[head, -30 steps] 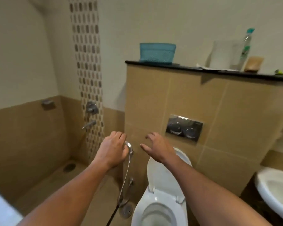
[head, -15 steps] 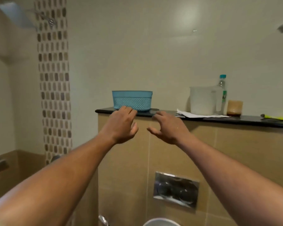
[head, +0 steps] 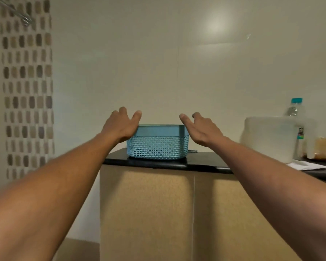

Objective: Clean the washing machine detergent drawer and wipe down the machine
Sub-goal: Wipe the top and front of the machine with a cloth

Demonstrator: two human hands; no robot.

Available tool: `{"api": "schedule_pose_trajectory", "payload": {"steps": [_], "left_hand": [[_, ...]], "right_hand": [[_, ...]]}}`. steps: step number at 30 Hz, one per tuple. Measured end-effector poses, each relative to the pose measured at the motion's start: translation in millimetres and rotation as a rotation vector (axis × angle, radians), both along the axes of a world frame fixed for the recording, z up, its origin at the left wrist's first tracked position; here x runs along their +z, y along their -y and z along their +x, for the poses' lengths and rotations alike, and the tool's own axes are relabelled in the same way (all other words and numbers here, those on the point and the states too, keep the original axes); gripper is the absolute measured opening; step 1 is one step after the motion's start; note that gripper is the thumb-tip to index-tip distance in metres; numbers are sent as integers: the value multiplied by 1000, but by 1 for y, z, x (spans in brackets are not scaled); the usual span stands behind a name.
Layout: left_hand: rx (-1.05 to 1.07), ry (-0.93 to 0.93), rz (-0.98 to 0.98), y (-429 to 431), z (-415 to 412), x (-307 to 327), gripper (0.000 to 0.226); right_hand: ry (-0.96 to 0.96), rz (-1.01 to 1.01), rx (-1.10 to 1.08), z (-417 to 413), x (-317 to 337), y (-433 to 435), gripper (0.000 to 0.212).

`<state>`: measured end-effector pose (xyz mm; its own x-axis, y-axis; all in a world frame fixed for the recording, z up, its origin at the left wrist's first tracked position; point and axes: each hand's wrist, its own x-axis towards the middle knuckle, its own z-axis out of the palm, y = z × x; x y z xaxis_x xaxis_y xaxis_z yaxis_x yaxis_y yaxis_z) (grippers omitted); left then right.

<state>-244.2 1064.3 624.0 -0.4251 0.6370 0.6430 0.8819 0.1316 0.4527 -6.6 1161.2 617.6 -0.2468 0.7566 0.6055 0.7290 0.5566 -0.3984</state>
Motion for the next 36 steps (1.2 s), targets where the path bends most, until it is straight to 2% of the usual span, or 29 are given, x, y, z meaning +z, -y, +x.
{"api": "schedule_pose_trajectory", "payload": {"steps": [3, 5, 10, 13, 15, 20, 22, 28, 36], "left_hand": [[-100, 304, -75, -13, -2, -5, 84], [-191, 408, -49, -13, 0, -7, 79], [-151, 365, 82, 20, 12, -5, 66], [-110, 337, 139, 70, 28, -6, 49], [-61, 331, 166, 110, 40, -12, 46], [145, 405, 186, 243, 74, -60, 45], [282, 418, 178, 309, 83, -92, 52], [605, 507, 180, 509, 103, -199, 37], [970, 673, 228, 745, 147, -317, 24]], "right_hand": [[-20, -47, 32, -11, -6, -6, 87], [-23, -43, 49, -14, -8, -4, 83], [-36, 34, 56, -7, -5, 25, 71], [-45, 56, 106, 5, -5, 60, 69], [-63, 60, 160, 11, -8, 86, 68], [-31, 32, 359, 15, -43, 181, 64], [-43, -39, 508, 7, -70, 230, 62], [-9, -314, 839, -35, -182, 382, 39], [265, -542, 1139, -80, -310, 594, 41]]}}
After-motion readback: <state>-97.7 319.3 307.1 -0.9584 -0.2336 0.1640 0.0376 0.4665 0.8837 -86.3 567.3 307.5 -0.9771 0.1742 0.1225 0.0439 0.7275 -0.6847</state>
